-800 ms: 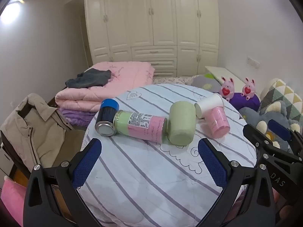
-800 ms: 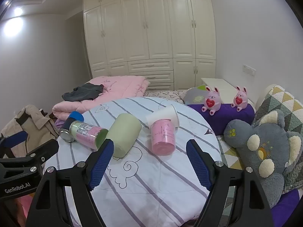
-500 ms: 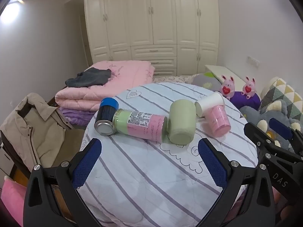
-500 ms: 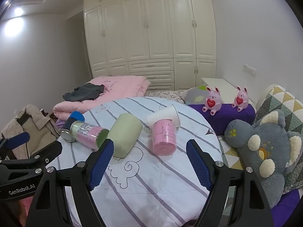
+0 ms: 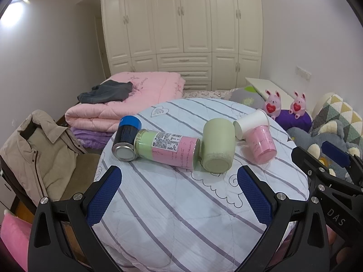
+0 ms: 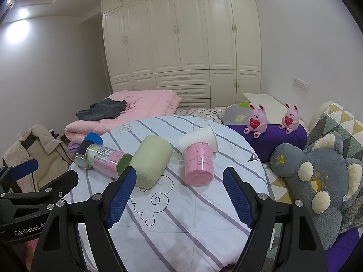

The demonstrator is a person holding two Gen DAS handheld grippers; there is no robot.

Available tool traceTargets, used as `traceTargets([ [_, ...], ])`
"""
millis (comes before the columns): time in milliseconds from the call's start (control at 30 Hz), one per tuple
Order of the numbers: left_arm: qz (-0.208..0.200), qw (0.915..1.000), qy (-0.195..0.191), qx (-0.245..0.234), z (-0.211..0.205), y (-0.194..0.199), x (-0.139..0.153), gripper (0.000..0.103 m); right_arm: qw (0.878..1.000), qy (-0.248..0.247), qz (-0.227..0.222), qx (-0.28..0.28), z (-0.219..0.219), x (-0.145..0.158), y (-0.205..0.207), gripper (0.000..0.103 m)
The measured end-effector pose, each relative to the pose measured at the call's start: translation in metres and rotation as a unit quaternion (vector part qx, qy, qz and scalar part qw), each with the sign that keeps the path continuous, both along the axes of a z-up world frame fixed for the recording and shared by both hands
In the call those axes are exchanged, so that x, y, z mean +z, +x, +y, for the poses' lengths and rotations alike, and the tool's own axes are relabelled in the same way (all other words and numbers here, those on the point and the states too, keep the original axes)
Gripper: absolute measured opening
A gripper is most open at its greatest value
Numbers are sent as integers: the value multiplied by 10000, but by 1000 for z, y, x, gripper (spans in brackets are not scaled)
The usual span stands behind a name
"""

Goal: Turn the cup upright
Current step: 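Move the left gripper toward the blue-and-black cup lying on its side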

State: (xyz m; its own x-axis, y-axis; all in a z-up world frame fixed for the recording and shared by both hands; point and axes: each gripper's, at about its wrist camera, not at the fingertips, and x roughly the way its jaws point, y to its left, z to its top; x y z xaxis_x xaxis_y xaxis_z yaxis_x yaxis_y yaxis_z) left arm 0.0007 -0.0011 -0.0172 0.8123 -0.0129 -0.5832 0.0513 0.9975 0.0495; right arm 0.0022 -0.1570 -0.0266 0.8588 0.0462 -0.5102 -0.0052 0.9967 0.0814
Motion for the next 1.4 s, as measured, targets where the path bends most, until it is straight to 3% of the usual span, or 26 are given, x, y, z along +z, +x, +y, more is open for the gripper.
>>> traceTargets([
  [367, -323, 9992, -211, -33, 1, -4, 8, 103, 9998, 89, -162, 63, -4, 4, -5, 80],
  [1400, -243, 9995, -221, -42, 5, -1, 4, 103, 9999, 39, -133, 54, -4, 1, -5, 80],
])
